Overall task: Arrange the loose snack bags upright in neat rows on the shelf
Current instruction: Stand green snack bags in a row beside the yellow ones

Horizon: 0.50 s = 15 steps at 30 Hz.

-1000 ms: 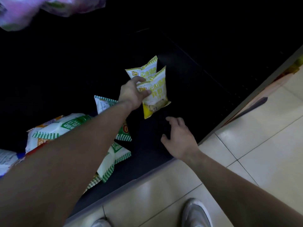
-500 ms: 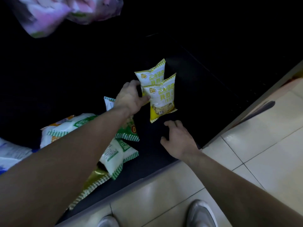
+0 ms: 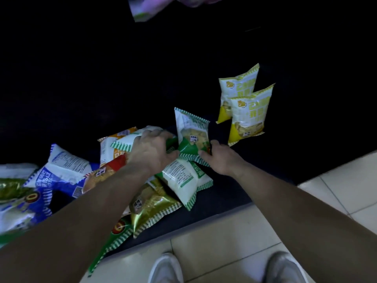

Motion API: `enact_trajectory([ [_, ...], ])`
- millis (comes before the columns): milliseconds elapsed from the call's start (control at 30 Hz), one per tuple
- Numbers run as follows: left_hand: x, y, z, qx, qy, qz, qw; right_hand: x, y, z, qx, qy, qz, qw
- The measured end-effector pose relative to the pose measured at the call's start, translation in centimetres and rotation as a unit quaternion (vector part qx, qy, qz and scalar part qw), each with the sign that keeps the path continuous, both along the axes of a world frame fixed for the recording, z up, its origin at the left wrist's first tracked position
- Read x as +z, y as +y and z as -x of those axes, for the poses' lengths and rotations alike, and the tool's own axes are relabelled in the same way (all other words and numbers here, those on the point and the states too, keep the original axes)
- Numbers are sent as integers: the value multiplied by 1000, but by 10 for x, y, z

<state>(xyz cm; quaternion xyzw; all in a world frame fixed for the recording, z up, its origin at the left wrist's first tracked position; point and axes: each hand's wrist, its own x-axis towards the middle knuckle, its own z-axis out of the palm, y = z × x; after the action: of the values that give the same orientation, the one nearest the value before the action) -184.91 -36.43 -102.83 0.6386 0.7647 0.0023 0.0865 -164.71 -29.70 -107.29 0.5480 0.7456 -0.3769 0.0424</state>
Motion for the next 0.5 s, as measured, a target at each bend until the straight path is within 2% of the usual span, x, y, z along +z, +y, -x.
enact_trajectory([
  [167,-11,-4,1,-44,34,4,998,-16,2,29,-115,91,15,989],
  [267,-14,-8,9,-54,12,-20,998,-15,7,33,-167,124,41,977],
  [500,-9,-14,16,-35,-59,-16,998,2,8,22,-143,149,-26,978],
])
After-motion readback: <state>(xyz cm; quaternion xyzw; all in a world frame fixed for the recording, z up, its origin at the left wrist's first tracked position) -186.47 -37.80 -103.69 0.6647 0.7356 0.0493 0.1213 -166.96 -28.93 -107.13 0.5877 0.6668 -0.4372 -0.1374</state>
